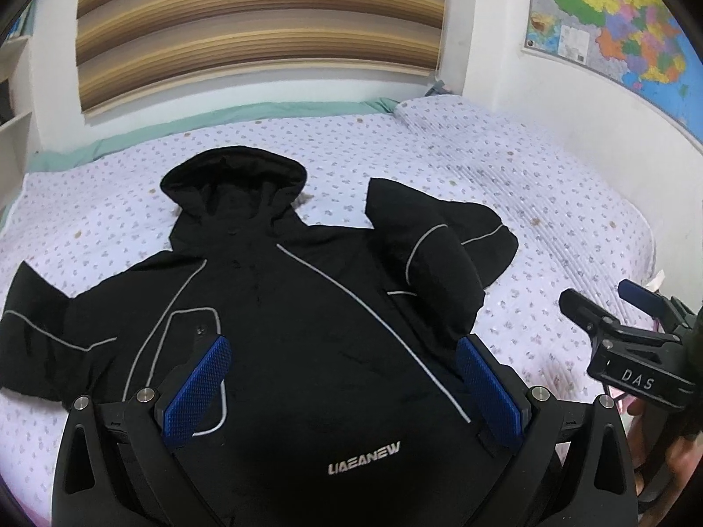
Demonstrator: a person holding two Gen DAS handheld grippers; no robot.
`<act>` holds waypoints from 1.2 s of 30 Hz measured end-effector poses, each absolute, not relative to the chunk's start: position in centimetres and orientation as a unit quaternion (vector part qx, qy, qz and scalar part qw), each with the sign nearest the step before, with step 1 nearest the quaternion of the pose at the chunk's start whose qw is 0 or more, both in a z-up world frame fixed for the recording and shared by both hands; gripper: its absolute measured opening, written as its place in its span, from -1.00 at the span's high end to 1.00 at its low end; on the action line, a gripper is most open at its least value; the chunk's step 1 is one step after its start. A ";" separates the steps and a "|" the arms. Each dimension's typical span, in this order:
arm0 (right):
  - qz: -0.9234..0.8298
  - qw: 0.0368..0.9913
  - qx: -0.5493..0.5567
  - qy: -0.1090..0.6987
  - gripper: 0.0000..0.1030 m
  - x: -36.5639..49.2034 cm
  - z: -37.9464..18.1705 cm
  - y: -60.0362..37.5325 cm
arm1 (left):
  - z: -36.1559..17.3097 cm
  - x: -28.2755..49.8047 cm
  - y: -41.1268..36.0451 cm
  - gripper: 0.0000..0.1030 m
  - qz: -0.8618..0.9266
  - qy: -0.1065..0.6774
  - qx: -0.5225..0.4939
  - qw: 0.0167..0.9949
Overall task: Fold large clothes
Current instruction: 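Move the right tool toward the black jacket's sleeve cuff, then grasp the sleeve cuff with the right gripper and lift it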
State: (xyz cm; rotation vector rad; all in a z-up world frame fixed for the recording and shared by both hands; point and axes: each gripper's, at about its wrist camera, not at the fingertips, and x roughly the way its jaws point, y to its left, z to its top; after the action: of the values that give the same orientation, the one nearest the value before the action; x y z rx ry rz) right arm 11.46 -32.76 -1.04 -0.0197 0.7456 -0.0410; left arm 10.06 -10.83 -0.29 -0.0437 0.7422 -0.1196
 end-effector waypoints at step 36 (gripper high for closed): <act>0.049 0.871 0.201 0.445 -0.28 37.9 -18.4 -50.2 | -19.0 25.0 -14.0 -0.43 -0.089 0.422 -0.056 0.900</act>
State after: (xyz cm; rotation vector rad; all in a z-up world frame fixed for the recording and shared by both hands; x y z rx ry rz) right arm 37.93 -50.23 -18.43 0.4200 0.9299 0.1022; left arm 24.95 -13.95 -18.99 -0.1164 0.8743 -0.1837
